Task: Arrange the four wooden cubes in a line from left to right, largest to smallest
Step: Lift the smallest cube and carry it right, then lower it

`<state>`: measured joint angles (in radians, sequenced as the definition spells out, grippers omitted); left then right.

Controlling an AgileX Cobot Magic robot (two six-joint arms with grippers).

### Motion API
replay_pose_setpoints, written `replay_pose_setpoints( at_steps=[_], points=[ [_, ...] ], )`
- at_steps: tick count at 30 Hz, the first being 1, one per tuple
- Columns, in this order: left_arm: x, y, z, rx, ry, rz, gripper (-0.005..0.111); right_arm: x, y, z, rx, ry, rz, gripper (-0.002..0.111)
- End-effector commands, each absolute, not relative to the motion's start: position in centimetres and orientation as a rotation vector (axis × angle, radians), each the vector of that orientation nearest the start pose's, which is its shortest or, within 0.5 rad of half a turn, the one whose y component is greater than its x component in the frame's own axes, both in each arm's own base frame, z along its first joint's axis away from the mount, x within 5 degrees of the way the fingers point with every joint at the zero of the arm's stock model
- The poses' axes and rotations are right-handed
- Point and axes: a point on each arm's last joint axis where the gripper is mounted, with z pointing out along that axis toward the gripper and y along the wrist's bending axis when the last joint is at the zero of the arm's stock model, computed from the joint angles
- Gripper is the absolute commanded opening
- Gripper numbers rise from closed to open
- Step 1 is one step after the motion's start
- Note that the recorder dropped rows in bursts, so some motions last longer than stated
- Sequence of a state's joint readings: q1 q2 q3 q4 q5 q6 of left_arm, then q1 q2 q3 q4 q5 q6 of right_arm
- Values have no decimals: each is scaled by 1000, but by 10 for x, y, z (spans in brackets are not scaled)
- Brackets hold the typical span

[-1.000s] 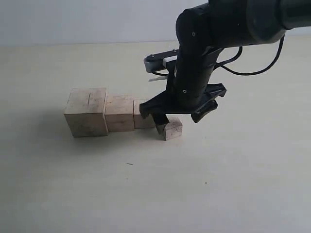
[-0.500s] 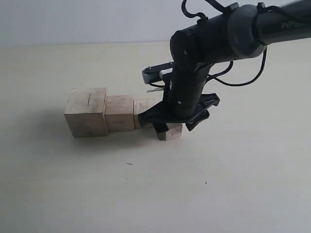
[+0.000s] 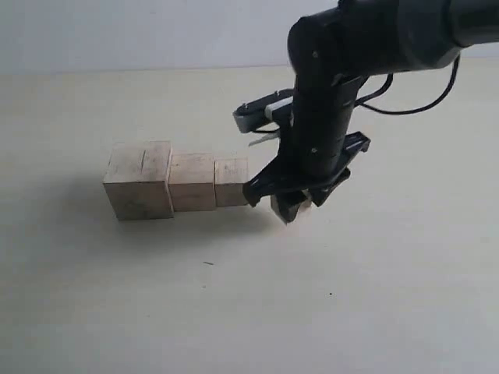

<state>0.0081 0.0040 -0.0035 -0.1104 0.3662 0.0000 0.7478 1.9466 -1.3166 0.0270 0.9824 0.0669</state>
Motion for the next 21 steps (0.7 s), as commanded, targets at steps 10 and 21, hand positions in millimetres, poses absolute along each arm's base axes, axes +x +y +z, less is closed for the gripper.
replay_pose_setpoints(
  at_steps=[10,21],
  points=[
    [53,-3,181,-69,1841,-106,0,351,163,230,-1480,2482,223,0],
    [53,-3,181,-69,1841,-106,0,342,204,182,-2150,2038,326,0]
  ],
)
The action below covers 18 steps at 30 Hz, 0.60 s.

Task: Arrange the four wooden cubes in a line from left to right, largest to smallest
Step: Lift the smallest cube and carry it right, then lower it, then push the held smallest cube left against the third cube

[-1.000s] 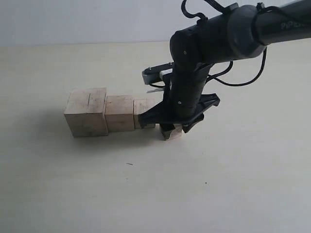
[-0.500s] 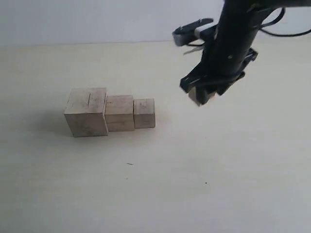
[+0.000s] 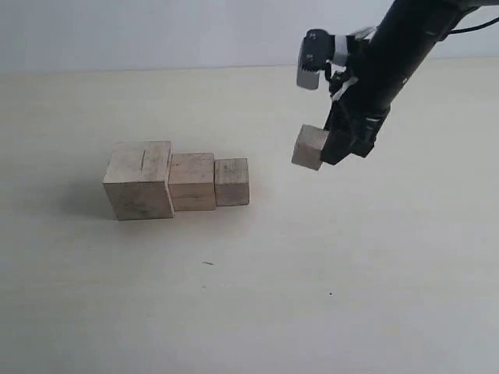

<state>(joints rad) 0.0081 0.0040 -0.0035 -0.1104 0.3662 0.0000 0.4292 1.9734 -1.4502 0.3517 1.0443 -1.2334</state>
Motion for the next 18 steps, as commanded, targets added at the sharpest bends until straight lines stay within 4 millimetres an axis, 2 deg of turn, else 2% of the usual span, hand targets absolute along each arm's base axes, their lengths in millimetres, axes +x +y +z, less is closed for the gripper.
replay_pose_setpoints(
  at_steps=[1,7,18],
  points=[
    [53,-3,181,-69,1841,-106,0,340,209,179,-2191,2019,303,0],
    [53,-3,181,-69,1841,-106,0,338,228,167,-2308,1892,175,0],
    [53,-3,181,-69,1841,-106,0,348,240,154,-2264,1909,252,0]
  ],
)
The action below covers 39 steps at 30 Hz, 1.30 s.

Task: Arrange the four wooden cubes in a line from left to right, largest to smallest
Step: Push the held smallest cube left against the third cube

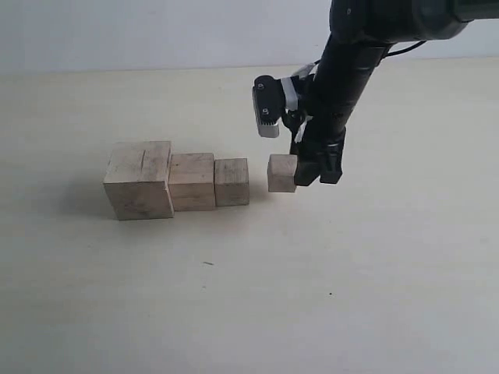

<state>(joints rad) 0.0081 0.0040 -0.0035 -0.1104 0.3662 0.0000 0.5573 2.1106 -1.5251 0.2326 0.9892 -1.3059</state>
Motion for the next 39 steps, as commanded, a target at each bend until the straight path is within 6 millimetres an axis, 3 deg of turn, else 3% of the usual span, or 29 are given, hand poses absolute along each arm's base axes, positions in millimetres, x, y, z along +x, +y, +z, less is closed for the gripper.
replay_pose_setpoints(
  at_steps=[1,12,22,27,32,39],
  points=[
    [53,-3,181,-69,1841,-106,0,349,240,153,-2259,1909,251,0],
    [53,-3,181,-69,1841,-106,0,348,246,132,-2232,1959,359,0],
    [53,-3,181,-69,1841,-106,0,349,249,130,-2186,1969,381,3],
    [53,-3,181,-69,1841,-106,0,349,249,130,-2186,1969,381,27],
    [53,-3,181,-69,1841,-106,0,355,251,130,-2084,2007,338,60],
    [53,-3,181,-69,1841,-106,0,355,251,130,-2034,2061,345,67]
  ],
)
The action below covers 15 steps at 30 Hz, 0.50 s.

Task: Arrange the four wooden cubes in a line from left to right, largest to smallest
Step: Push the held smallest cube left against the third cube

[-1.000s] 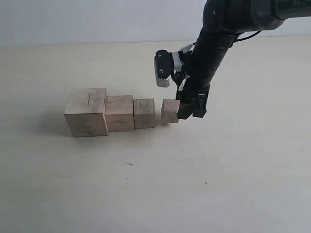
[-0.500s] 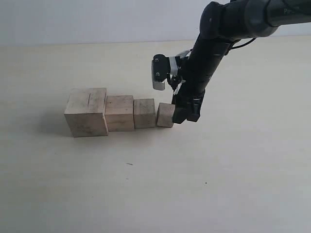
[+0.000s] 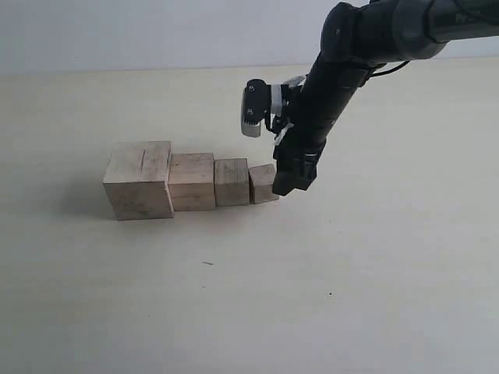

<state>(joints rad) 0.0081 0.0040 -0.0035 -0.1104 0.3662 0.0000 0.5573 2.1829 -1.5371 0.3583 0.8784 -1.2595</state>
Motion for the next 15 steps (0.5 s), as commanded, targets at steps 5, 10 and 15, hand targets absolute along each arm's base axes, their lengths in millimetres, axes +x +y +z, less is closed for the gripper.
replay_pose_setpoints(
  at_steps=[5,10,15],
  points=[
    [53,-3,181,-69,1841,-106,0,353,249,134,-1968,2168,364,67],
    [53,-3,181,-69,1841,-106,0,346,245,146,-1943,2267,383,67],
    [53,-3,181,-69,1841,-106,0,347,236,155,-1805,2438,262,65]
  ],
)
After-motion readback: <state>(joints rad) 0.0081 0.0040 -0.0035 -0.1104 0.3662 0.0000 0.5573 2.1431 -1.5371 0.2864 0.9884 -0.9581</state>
